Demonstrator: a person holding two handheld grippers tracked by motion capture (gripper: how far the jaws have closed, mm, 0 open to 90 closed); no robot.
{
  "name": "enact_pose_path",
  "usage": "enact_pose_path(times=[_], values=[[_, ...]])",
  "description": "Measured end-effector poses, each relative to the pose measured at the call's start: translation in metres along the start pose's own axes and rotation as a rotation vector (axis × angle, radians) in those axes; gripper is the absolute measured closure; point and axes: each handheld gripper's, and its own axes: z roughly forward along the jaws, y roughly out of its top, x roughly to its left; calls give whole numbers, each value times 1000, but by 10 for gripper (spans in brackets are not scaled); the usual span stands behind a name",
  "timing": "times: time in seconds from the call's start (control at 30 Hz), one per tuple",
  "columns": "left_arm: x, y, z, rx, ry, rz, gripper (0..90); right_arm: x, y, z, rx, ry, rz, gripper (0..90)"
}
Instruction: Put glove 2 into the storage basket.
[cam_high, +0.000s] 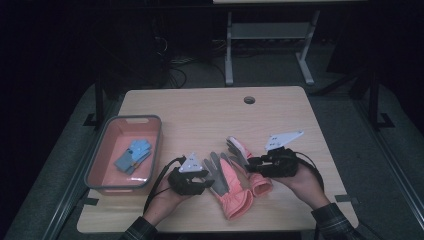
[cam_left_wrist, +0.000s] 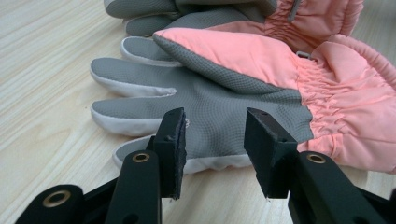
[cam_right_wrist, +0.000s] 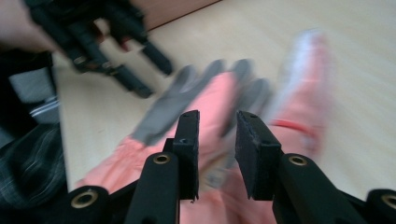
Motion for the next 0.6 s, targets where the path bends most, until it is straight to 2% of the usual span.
enact_pose_path(times=[0.1,0.2,0.23,0.43,0.57,0.6], values=[[0,-1,-1,-3,7,-5,577,-15,-2,-11,-22,-41,48,676],[0,-2,-2,12,15,8,573,-26,-8,-15,-12,-64,75,657],[0,-3,-2,12,15,-3,574,-28,-9,-16,-8,-63,81,653],[-1,-8,-8,38,30,4,597,-37,-21,-16,22,-86,113,670],[-3,-13,-9,52,36,-13,601,-37,-19,-17,10,-74,118,659],[-2,-14,-10,63,36,-6,601,-37,-18,-16,3,-67,114,648]])
